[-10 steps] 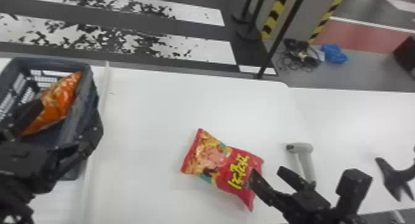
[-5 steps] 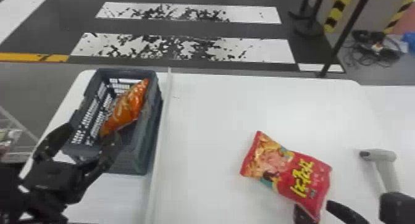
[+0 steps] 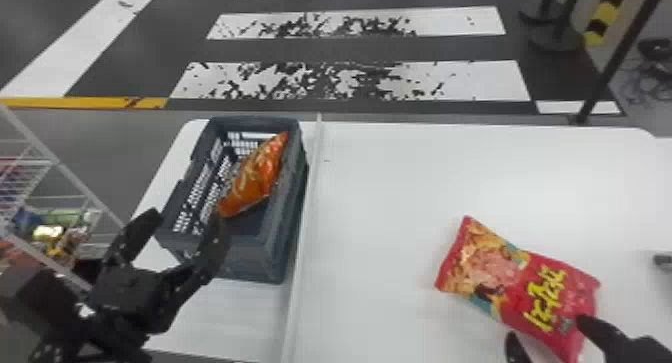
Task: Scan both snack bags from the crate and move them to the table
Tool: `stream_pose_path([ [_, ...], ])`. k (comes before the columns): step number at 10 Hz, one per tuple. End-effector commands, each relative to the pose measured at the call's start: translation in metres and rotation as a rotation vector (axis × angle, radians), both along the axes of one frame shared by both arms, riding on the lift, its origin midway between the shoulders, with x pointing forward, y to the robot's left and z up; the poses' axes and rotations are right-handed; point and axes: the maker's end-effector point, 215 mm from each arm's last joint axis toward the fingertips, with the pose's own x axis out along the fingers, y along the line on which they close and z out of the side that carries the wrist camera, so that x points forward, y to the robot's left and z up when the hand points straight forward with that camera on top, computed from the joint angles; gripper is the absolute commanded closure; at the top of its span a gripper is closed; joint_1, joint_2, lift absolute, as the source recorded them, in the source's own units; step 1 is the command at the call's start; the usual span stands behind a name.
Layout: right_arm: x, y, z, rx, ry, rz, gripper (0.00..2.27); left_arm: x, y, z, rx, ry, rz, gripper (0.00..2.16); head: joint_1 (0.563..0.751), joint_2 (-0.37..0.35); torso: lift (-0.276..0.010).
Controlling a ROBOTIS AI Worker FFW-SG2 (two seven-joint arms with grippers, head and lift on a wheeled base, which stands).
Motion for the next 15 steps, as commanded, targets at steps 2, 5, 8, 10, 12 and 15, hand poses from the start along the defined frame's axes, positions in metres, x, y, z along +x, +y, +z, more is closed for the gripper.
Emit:
stream_pose_path([
  [2,0.009,0.015,0.005,-0.086,-0.133,0.039,0.1,0.002,0.003,0.001,-0.025,-0.013,-0.004,0.09,0.695,0.141,-0.087],
  [5,0.009,0.007,-0.015,-0.187,-0.149,0.065,0.11,0.003,0.008,0.0,-0.055,-0.018,-0.016,0.09,0.695,0.148,-0.087],
  [8,0.003,-0.002,-0.029,-0.27,-0.141,0.115,0.11,0.006,0.008,-0.002,-0.072,-0.023,-0.032,0.08,0.695,0.155,-0.087],
  [10,0.007,-0.019,-0.038,-0.334,-0.13,0.138,0.11,0.006,0.008,-0.002,-0.077,-0.023,-0.036,0.08,0.695,0.133,-0.087],
  [12,0.009,-0.028,-0.05,-0.367,-0.11,0.151,0.2,0.006,0.007,-0.001,-0.082,-0.027,-0.044,0.08,0.695,0.111,-0.087],
  [15,0.012,-0.021,-0.062,-0.399,-0.081,0.201,2.24,0.005,0.006,-0.003,-0.085,-0.023,-0.051,0.08,0.695,0.091,-0.087],
])
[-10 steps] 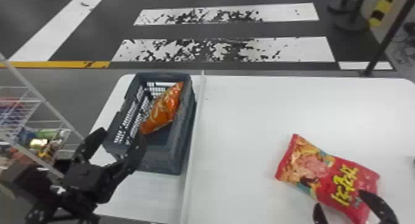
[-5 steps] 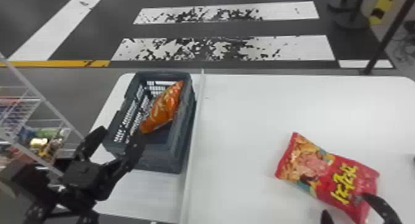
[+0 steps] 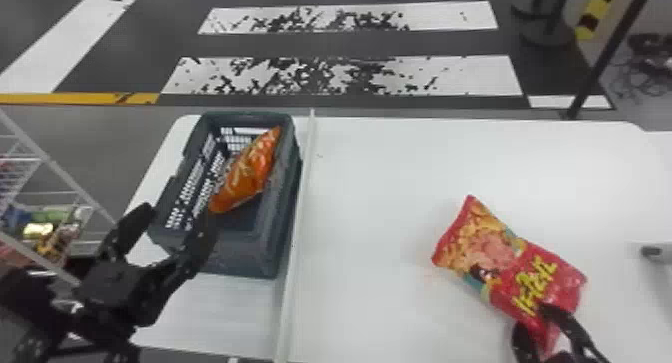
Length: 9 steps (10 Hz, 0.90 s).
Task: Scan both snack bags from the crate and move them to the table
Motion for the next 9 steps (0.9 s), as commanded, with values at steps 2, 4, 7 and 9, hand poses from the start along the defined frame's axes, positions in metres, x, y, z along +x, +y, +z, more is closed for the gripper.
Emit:
stream_pose_path([
  [2,0.0,0.016,0.007,0.033,-0.027,0.045,2.24,-0.001,0.0,-0.002,-0.002,0.004,-0.002,0.08,0.695,0.105,-0.087],
  [4,-0.002,0.023,0.023,0.082,-0.046,0.046,2.24,-0.002,-0.001,-0.003,-0.001,0.007,-0.004,0.08,0.695,0.129,-0.087],
  [7,0.017,0.007,0.082,0.249,-0.065,-0.053,2.24,-0.002,-0.006,-0.002,-0.006,0.004,-0.021,0.08,0.695,0.131,-0.087],
  [9,0.03,0.0,0.116,0.601,0.027,-0.183,2.24,-0.003,-0.011,-0.001,-0.011,0.002,-0.032,0.08,0.695,0.103,-0.087],
])
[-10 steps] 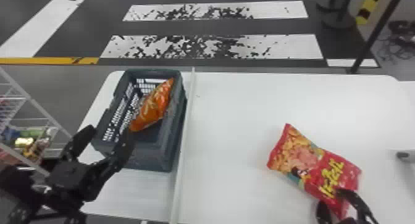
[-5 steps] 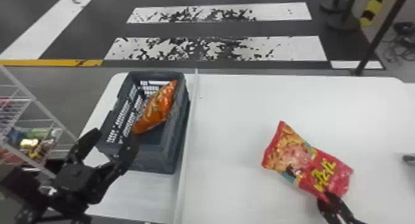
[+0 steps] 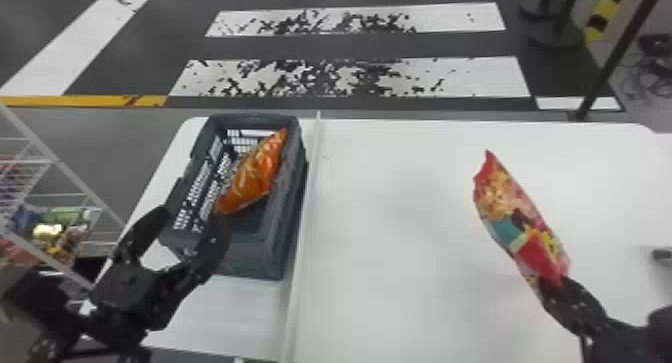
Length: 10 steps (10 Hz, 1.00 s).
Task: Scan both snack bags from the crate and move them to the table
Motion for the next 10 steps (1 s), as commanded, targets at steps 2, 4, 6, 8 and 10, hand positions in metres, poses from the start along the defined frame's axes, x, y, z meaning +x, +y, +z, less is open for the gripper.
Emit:
stream_pose_path([
  [2,-0.004,0.011,0.025,0.384,0.147,-0.087,2.24,-0.003,-0.002,0.004,0.001,-0.007,-0.004,0.08,0.695,0.088,-0.087],
  [4,-0.037,0.034,0.041,0.744,0.335,-0.059,2.24,-0.004,-0.004,0.003,-0.001,-0.004,-0.008,0.08,0.695,0.117,-0.087],
  [6,-0.083,0.049,0.082,1.035,0.51,0.025,2.24,-0.005,-0.008,0.006,-0.002,-0.015,-0.021,0.08,0.695,0.158,-0.087],
  [8,-0.083,0.024,0.072,1.087,0.534,-0.035,2.24,-0.004,-0.02,0.023,-0.009,-0.073,-0.047,0.08,0.695,0.173,-0.087],
  [10,-0.074,-0.006,0.036,1.124,0.55,-0.144,2.24,-0.002,-0.026,0.023,-0.008,-0.074,-0.064,0.08,0.695,0.111,-0.087],
])
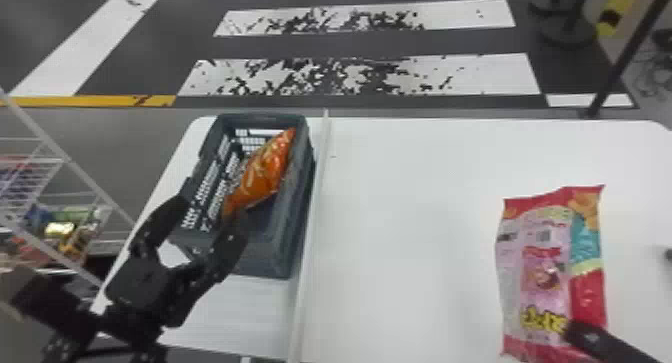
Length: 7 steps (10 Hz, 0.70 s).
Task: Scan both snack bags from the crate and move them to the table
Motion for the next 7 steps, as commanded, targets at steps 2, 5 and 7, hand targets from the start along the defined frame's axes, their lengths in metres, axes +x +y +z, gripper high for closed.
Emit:
stream_pose_path([
  [2,0.011,-0.029,-0.032,0.04,0.064,-0.09,2.24,-0.003,-0.008,-0.002,-0.002,0.004,-0.029,0.08,0.695,0.03,-0.087],
  [5,0.014,-0.048,-0.059,-0.058,0.152,-0.058,0.8,-0.01,-0.009,-0.004,0.006,0.015,-0.034,0.08,0.695,-0.029,-0.087],
  [7,0.022,-0.072,-0.07,-0.143,0.152,-0.09,0.1,-0.007,-0.013,-0.003,0.01,0.011,-0.041,0.08,0.695,-0.053,-0.087],
])
